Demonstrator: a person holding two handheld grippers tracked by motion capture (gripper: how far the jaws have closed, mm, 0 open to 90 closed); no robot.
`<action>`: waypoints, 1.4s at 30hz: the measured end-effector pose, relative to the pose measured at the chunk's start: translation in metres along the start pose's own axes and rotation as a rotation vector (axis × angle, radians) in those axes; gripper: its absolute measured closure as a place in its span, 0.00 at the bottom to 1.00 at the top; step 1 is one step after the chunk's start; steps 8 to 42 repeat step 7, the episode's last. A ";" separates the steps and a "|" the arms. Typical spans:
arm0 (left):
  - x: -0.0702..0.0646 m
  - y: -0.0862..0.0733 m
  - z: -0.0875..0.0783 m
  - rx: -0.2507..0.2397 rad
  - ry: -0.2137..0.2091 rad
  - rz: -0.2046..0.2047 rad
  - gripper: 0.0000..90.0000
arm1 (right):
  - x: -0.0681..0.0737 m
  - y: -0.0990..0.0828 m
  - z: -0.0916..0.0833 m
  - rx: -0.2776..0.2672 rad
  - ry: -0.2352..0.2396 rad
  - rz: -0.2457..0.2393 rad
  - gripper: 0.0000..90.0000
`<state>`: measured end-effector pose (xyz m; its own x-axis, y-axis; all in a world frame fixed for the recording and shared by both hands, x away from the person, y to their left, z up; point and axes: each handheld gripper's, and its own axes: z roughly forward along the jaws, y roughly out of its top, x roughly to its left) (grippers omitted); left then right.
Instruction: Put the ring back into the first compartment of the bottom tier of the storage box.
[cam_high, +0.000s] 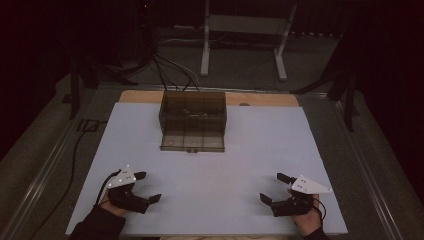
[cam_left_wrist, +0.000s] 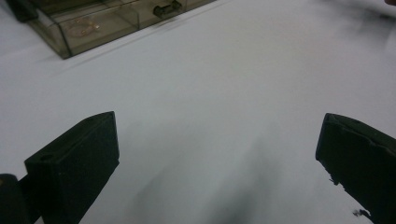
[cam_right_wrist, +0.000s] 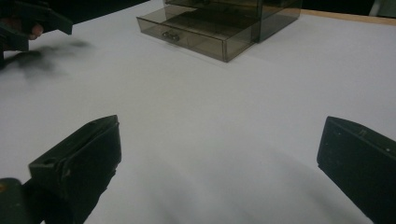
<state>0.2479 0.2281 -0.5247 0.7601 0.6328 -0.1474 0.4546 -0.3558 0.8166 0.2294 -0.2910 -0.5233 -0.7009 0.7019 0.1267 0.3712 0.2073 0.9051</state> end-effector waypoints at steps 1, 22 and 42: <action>0.001 -0.001 -0.001 0.000 0.004 0.000 0.01 | 0.000 0.000 0.000 0.000 0.000 -0.001 0.00; 0.004 -0.004 -0.003 0.000 0.017 -0.023 0.01 | 0.001 0.000 0.001 0.005 0.002 -0.006 0.00; 0.004 -0.004 -0.003 0.000 0.017 -0.023 0.01 | 0.001 0.000 0.001 0.005 0.002 -0.006 0.00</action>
